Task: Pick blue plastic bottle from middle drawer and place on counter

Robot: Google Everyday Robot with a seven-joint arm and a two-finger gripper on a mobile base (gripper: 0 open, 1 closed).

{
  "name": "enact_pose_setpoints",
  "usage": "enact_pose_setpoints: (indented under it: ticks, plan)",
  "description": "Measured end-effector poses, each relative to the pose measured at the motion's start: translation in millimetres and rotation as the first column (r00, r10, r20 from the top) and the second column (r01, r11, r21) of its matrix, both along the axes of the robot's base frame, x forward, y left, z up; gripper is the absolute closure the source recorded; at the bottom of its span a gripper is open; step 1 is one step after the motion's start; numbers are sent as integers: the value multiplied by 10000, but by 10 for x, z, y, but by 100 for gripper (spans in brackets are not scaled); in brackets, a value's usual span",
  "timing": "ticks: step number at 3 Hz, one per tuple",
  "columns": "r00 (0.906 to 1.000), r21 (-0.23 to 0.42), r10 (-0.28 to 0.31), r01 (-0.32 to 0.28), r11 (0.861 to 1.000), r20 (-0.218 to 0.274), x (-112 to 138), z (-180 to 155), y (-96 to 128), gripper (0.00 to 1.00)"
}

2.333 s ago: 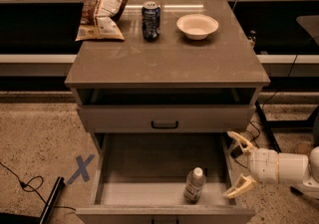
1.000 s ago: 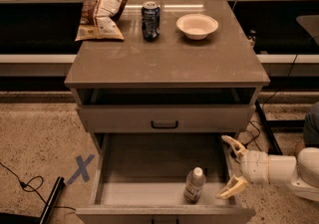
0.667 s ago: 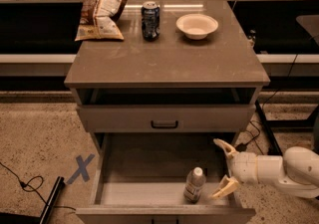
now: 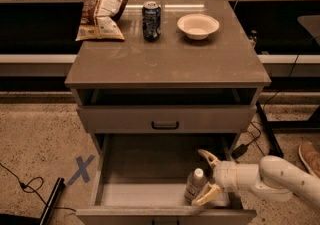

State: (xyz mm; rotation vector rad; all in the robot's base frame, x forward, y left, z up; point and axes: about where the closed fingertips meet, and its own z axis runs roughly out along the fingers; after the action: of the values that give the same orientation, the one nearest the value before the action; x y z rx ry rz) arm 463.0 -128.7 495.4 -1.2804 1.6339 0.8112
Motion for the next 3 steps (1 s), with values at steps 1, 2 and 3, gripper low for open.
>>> enact_pose_setpoints:
  ticks: [1,2,3]
  plan:
    - [10000,36,19,-18,10000,-37,-9,-19,16,3]
    - [10000,52,45,-45,10000,-44,-11,-21,33,25]
    - [9999,77,93,-93,9999,-56,-14,-24,60,57]
